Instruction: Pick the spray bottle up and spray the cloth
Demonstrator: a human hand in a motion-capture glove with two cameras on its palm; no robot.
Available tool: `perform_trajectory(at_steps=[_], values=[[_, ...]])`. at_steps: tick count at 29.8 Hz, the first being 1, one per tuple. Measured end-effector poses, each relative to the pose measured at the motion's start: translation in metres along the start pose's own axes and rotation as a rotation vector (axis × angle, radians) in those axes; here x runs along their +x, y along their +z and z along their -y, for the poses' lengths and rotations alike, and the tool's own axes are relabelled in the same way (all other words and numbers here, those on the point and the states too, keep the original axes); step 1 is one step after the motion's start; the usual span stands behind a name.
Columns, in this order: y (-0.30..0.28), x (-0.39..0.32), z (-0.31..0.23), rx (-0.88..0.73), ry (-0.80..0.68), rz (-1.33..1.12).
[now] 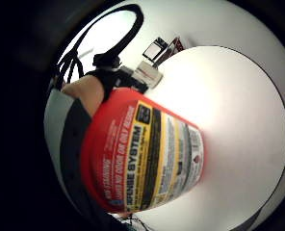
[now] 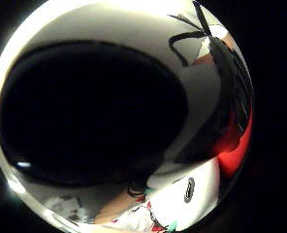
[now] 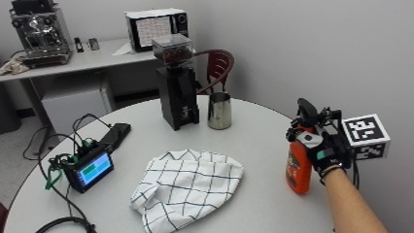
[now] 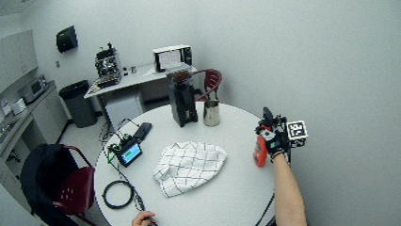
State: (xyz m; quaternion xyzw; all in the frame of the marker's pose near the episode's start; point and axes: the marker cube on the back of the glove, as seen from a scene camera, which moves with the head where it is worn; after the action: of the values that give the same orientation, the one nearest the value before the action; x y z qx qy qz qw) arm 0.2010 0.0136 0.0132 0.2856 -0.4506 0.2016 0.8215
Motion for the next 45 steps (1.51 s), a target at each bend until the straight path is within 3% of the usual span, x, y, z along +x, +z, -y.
perform_trajectory(at_steps=[6,19,31,40,45], values=[[0.008,-0.019,-0.001,-0.233,-0.004,-0.052],[0.042,-0.149,-0.001,-0.585,-0.172,-0.249],[0.077,-0.126,-0.01,-0.623,-0.145,-0.304],[0.065,-0.169,0.002,-0.522,-0.159,-0.268],[0.091,-0.136,-0.006,-0.593,-0.094,-0.328]])
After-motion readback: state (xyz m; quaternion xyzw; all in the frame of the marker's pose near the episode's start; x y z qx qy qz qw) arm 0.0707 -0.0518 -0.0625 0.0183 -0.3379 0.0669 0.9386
